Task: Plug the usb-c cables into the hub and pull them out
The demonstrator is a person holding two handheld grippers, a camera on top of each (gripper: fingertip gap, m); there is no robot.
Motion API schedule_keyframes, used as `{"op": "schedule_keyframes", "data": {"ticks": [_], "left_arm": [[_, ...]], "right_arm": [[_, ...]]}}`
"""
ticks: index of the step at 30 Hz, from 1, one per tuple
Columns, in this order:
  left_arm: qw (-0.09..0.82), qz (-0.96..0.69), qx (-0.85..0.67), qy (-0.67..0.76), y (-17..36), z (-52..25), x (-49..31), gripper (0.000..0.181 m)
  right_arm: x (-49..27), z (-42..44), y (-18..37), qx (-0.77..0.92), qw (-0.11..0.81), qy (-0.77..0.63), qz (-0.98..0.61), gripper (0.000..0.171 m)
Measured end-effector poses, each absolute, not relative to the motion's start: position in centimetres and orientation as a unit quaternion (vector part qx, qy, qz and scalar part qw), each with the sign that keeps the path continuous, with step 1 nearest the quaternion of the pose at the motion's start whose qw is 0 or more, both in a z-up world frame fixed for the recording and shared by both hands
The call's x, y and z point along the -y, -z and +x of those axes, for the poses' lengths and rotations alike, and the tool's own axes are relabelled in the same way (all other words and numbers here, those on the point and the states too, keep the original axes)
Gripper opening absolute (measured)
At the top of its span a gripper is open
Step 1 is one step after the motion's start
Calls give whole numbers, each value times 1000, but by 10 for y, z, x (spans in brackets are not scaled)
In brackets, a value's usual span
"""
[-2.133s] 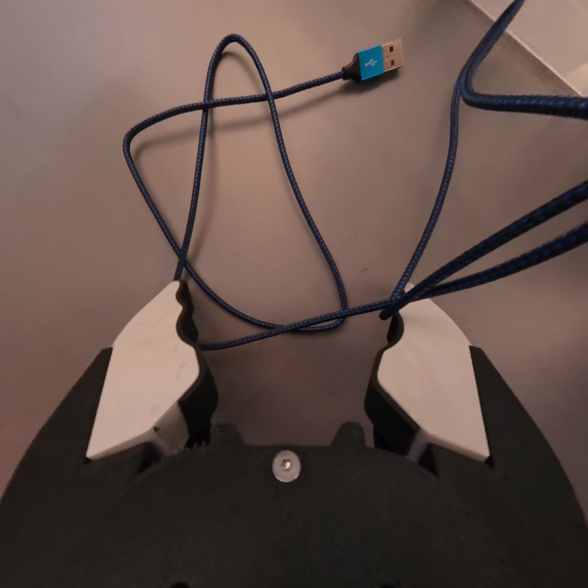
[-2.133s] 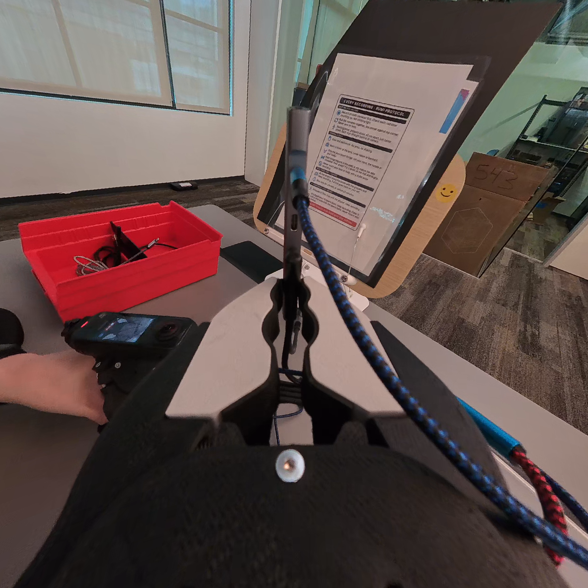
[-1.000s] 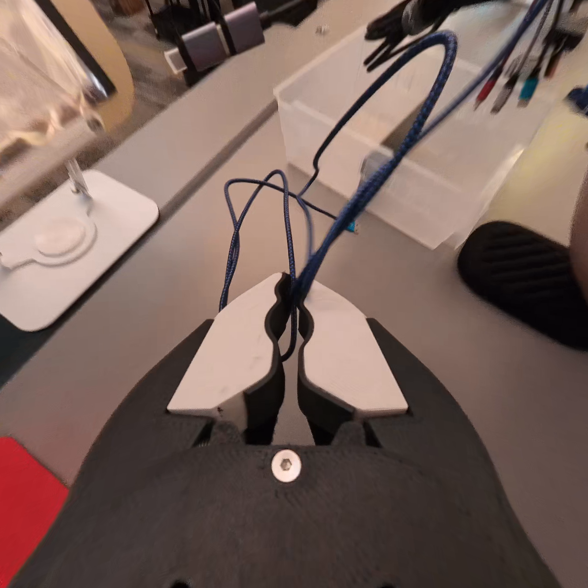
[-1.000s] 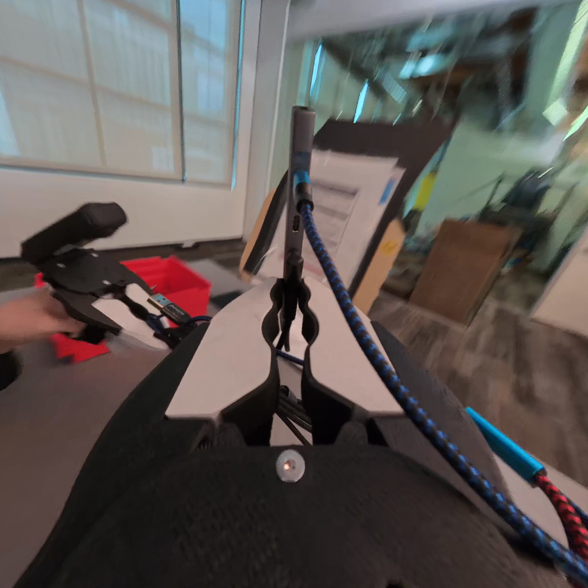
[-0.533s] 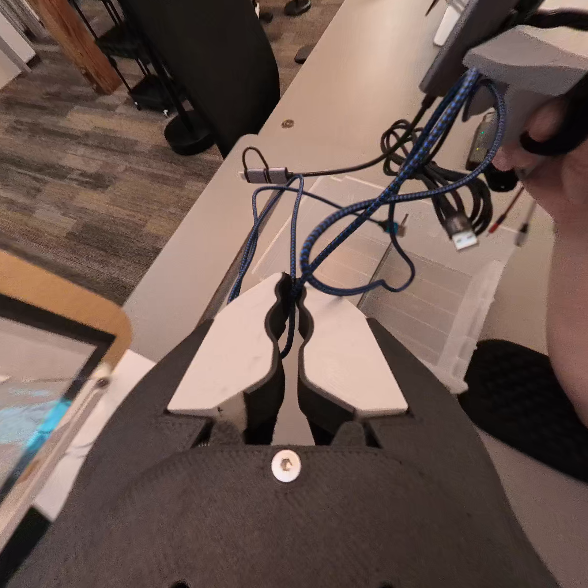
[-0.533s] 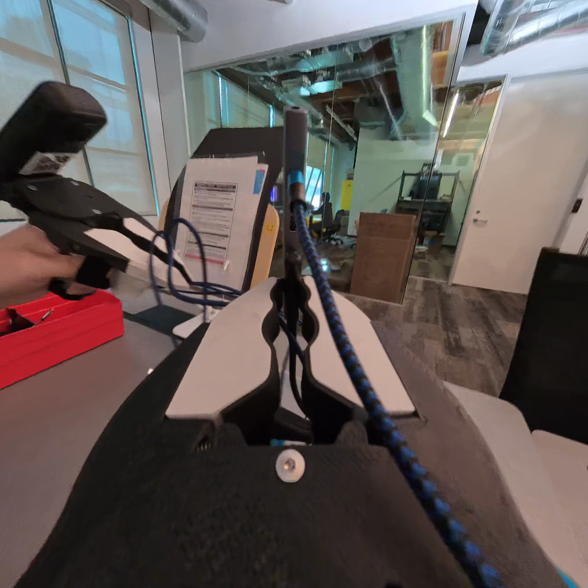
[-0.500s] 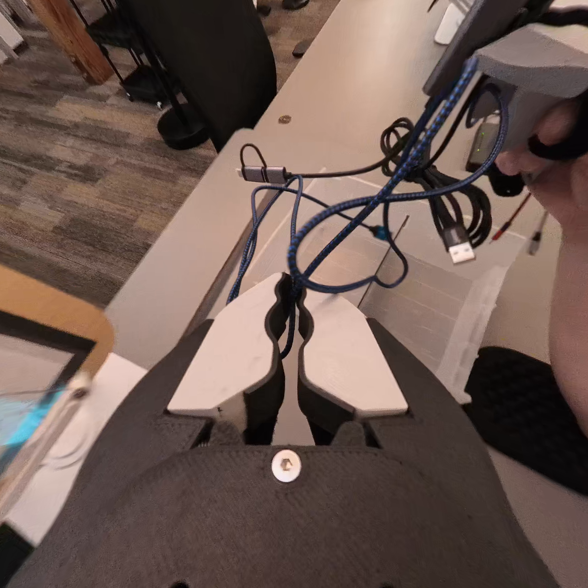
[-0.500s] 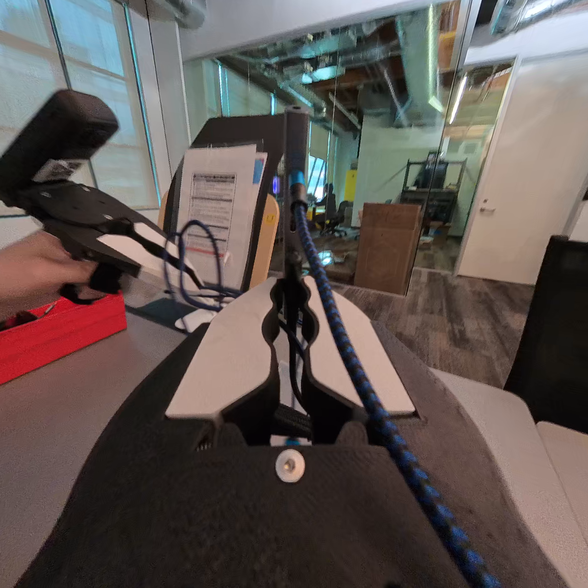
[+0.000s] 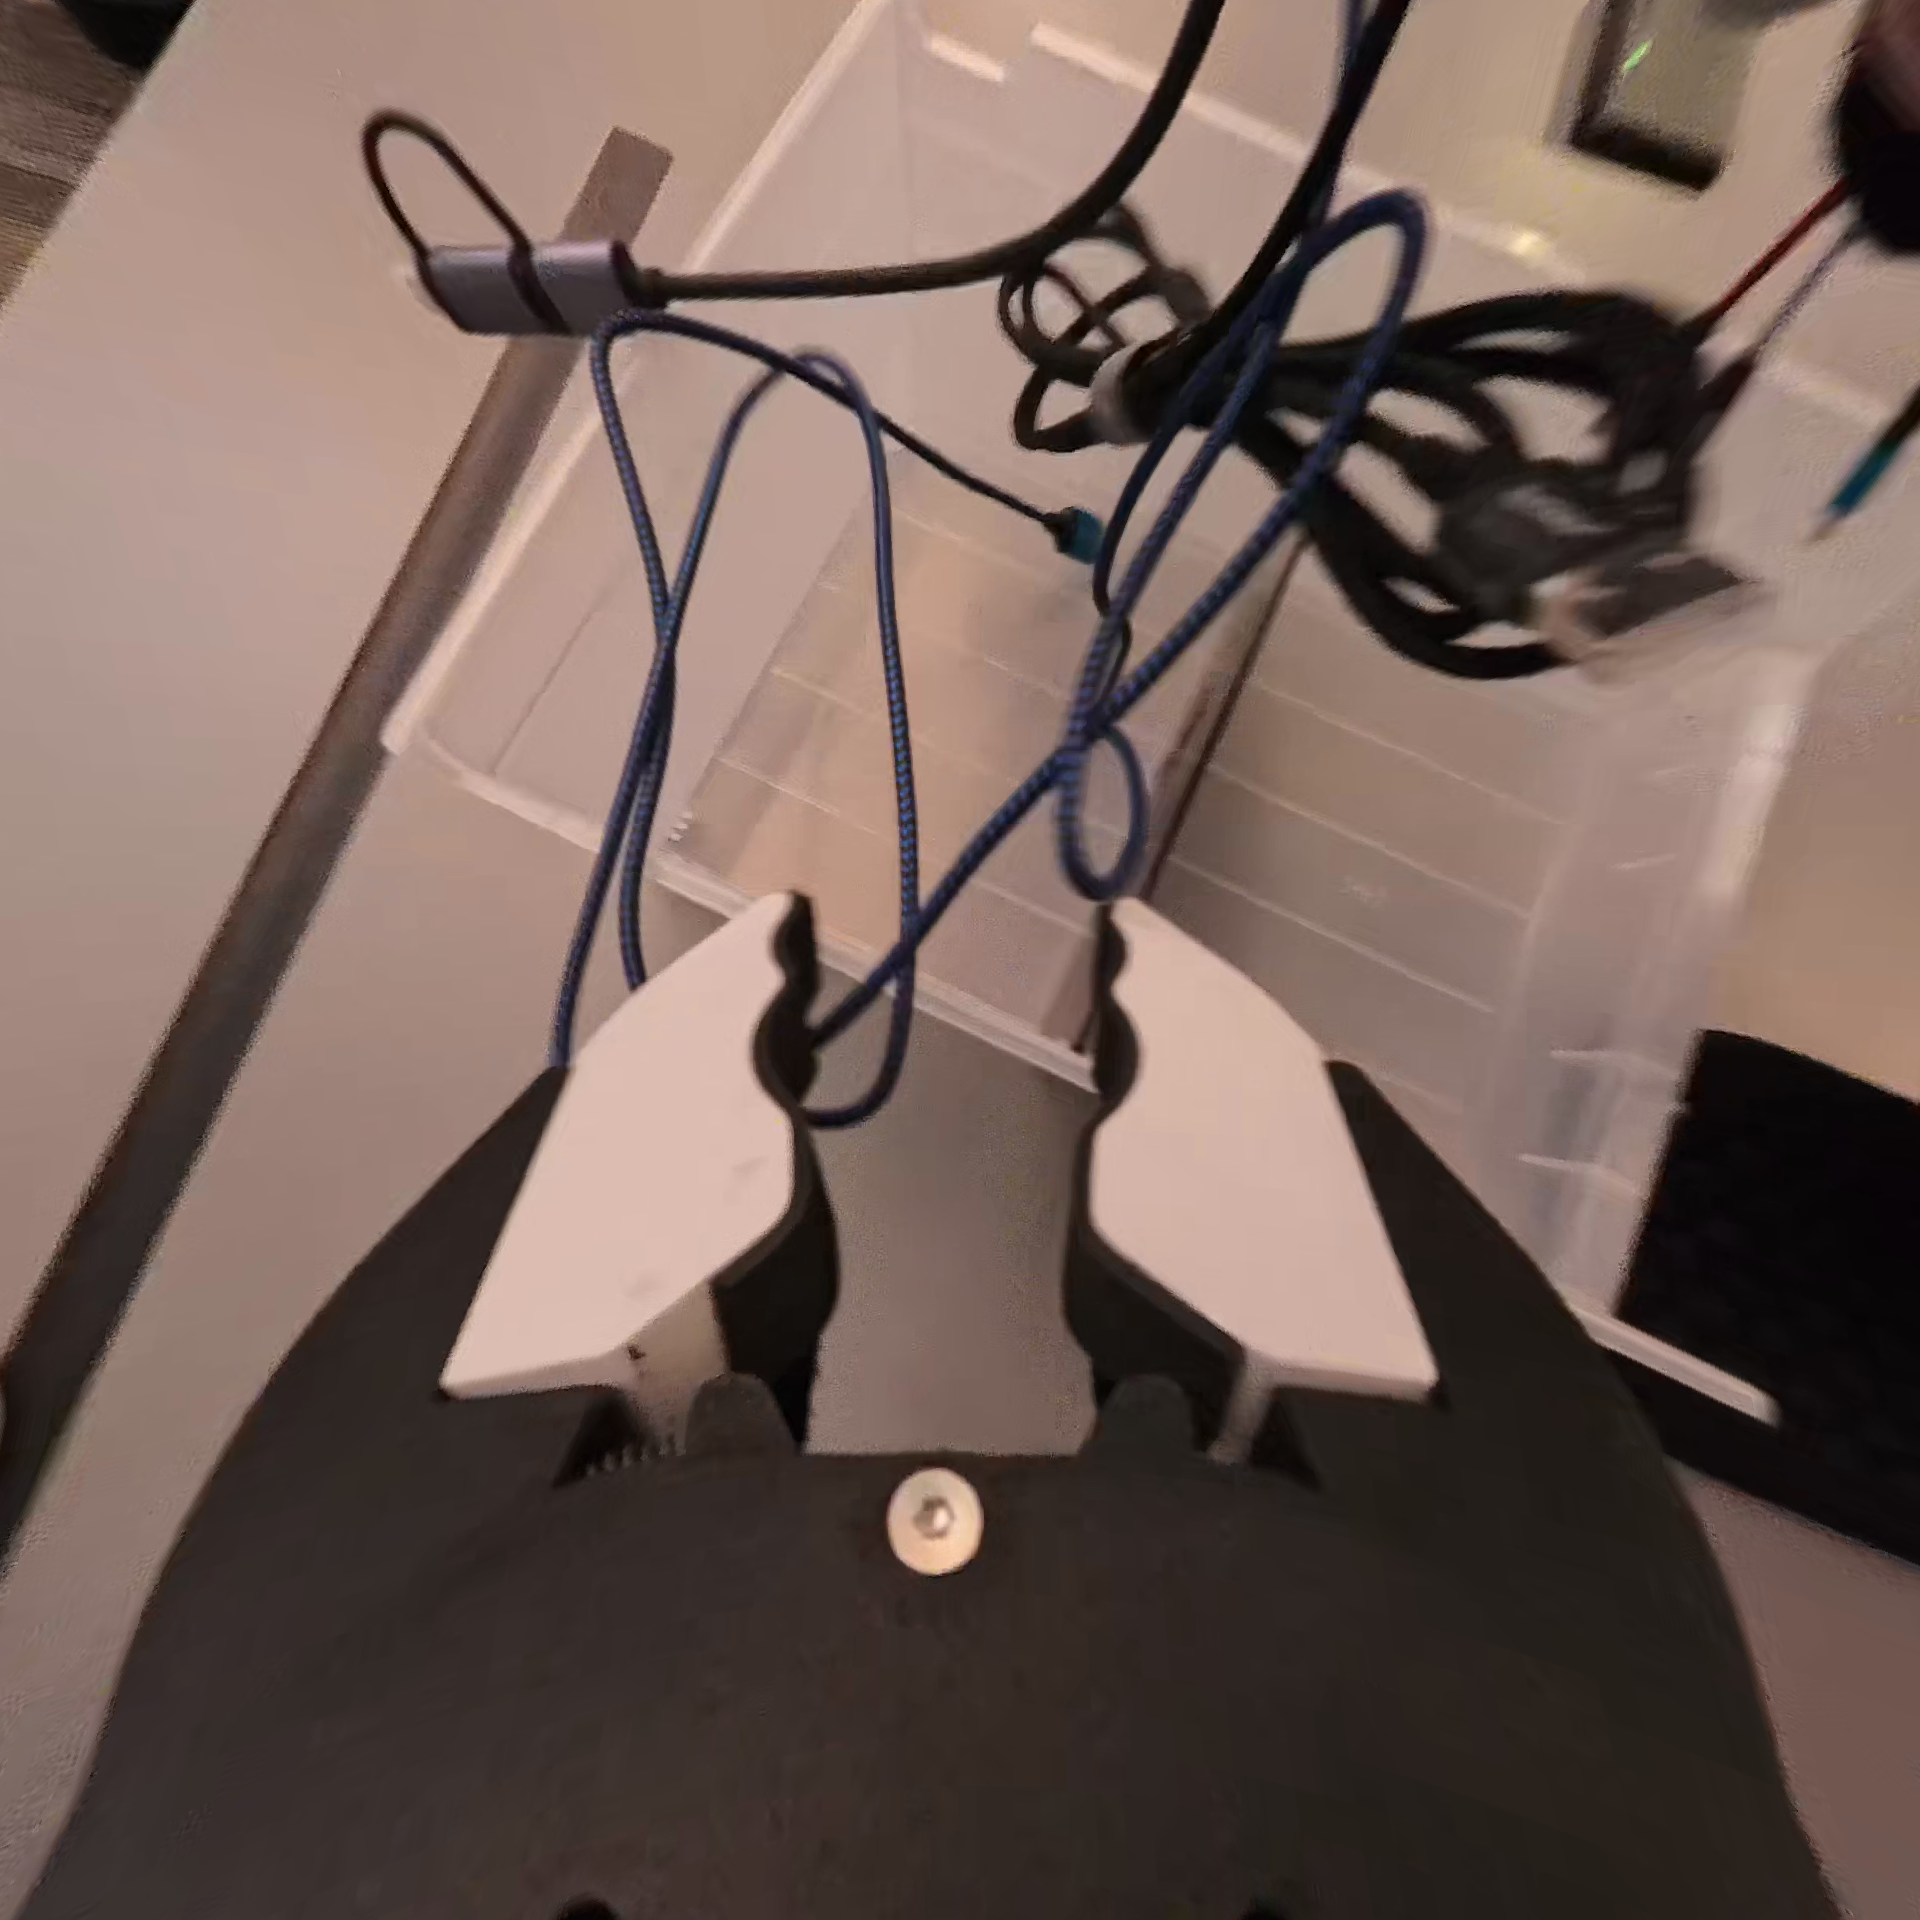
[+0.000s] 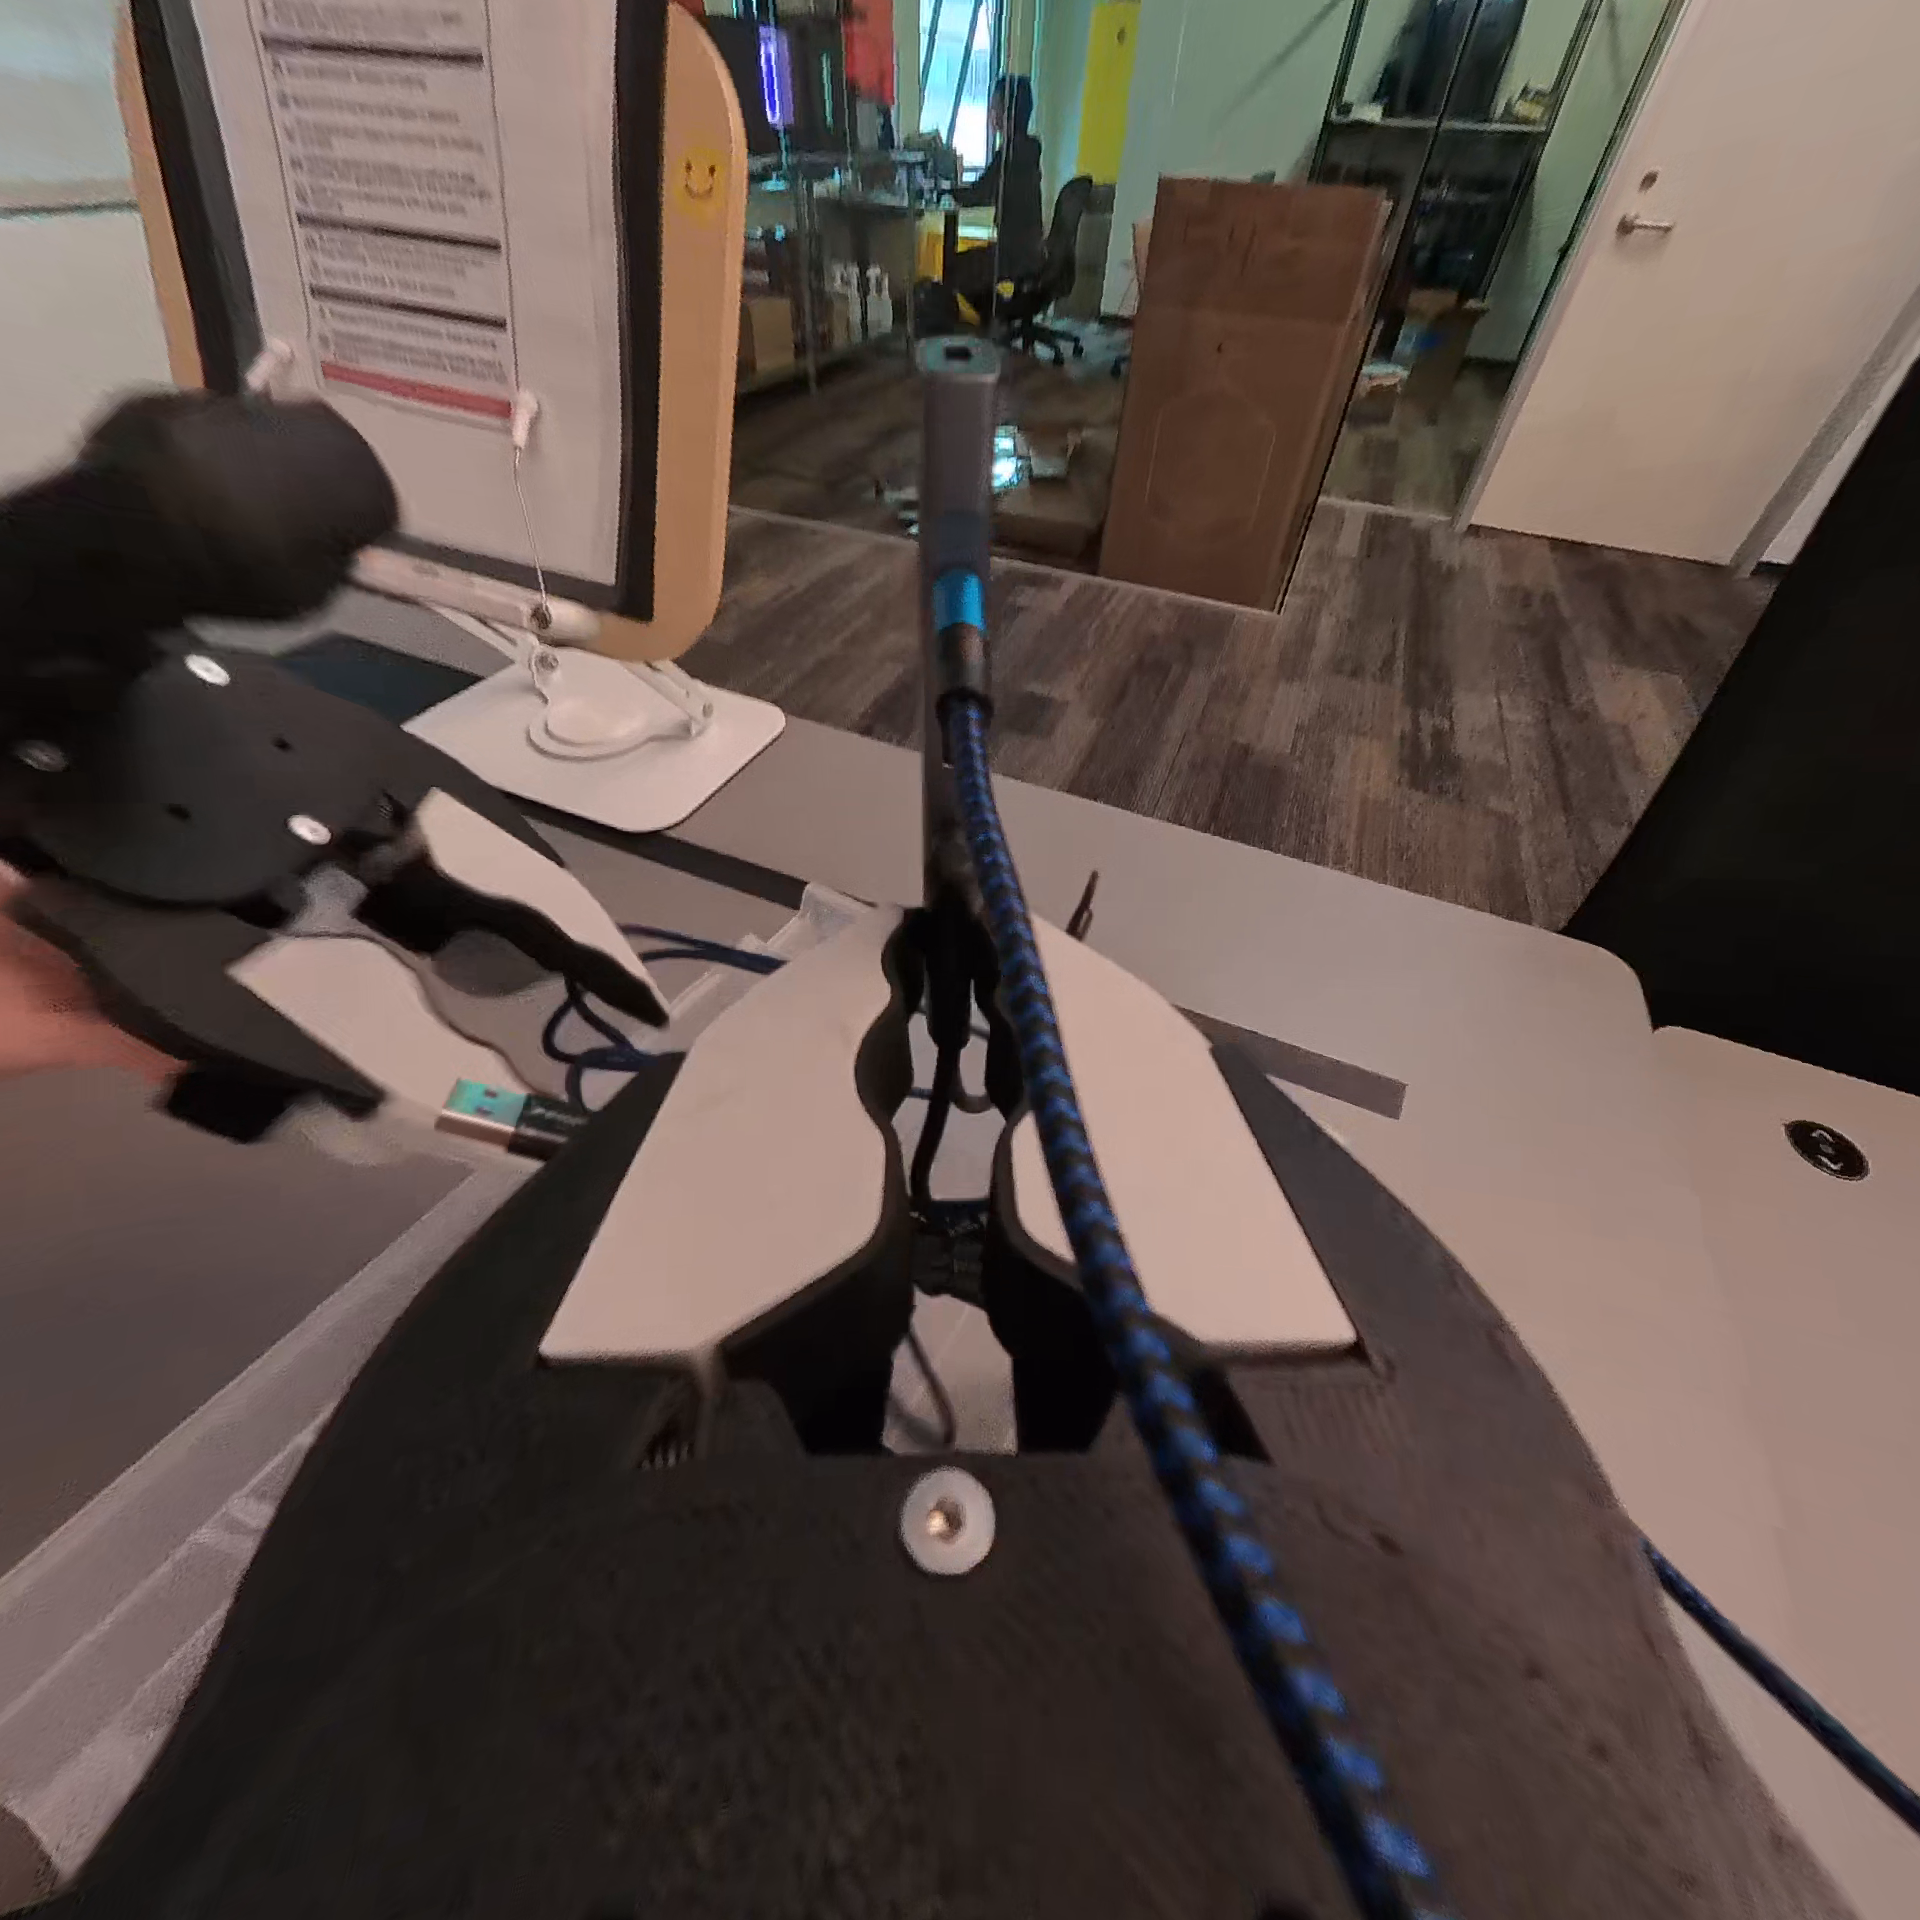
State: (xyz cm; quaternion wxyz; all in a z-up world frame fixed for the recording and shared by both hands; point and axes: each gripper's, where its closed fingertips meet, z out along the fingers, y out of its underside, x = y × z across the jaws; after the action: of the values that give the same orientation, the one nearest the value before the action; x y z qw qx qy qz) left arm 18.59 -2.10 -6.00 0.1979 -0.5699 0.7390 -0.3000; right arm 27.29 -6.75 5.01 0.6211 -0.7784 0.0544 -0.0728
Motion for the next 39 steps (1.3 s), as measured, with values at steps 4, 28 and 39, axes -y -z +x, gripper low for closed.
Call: {"op": "schedule_keyframes", "data": {"ticks": [4, 28, 39], "left_arm": [[207, -581, -700, 360, 39, 155, 13, 75], [245, -526, -656, 482, -53, 51, 1, 56], [248, -520, -663, 479, -63, 40, 7, 55]], "right_arm": [[63, 267, -40, -33, 590, 81, -803, 10], [44, 243, 89, 328, -33, -5, -944, 11], [77, 270, 147, 230, -118, 44, -965, 11]]}}
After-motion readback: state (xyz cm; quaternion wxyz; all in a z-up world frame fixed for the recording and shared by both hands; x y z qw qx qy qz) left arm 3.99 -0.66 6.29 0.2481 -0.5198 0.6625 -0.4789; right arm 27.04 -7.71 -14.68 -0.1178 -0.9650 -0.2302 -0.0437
